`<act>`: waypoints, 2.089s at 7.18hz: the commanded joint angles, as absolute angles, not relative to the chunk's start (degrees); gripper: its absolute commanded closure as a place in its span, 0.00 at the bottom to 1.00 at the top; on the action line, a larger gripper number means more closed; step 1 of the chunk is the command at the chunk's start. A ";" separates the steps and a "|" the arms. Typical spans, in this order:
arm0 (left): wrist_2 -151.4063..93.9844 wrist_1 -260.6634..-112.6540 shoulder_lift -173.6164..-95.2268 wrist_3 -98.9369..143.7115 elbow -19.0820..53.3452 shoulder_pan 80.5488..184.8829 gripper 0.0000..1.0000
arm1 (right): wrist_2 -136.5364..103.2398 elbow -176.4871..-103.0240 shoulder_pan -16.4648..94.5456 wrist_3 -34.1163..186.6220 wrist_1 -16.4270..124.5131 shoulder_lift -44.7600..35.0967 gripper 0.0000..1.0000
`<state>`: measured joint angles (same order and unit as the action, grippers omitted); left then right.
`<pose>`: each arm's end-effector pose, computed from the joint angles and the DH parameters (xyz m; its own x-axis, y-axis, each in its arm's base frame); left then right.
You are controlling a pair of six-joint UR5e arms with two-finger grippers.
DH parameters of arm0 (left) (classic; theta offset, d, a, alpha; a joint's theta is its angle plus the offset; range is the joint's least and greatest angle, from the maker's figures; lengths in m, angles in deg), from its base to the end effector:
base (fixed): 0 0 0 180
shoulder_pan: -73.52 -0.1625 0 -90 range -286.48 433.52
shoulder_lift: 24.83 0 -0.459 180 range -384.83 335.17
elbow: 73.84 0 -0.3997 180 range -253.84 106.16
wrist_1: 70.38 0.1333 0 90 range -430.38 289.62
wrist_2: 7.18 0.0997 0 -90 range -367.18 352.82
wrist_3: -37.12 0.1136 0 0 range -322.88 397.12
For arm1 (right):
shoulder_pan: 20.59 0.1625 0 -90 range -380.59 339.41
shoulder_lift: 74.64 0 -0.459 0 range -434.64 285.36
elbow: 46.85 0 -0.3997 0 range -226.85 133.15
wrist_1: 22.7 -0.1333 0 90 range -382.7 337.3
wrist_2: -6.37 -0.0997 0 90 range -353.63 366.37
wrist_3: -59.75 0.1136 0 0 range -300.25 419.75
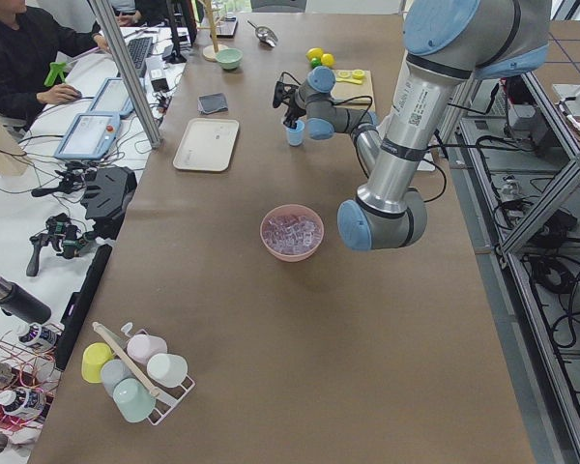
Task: Put ice and cherries in cup
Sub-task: 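Carry the ice cube with the left gripper over the blue cup, then open the left gripper to drop the ice cube into the cup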
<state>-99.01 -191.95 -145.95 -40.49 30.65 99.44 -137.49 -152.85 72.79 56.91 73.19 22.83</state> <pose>0.5276 -0.4006 0.1978 0.2827 0.1011 -0.9539 0.3565 0.9121 0.2023 0.0673 -0.4351 0.6207 0.5931 -0.0518 0.8034 -0.0295 0.9959 0.0860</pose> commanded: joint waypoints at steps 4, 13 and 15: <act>-93.22 -192.02 -151.30 -43.13 24.77 94.88 1.00 | -137.42 -152.84 72.84 56.85 73.27 22.92 0.00; -99.44 -171.06 -146.91 -35.27 42.85 98.36 0.03 | -137.33 -152.49 72.84 56.85 73.27 23.36 0.00; -111.36 -167.67 -134.86 -23.07 50.57 108.36 0.03 | -137.42 -152.58 72.75 56.85 73.27 23.36 0.00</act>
<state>-104.34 -169.72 -142.50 -30.94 45.40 102.43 -137.38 -152.52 72.79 56.85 73.27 23.37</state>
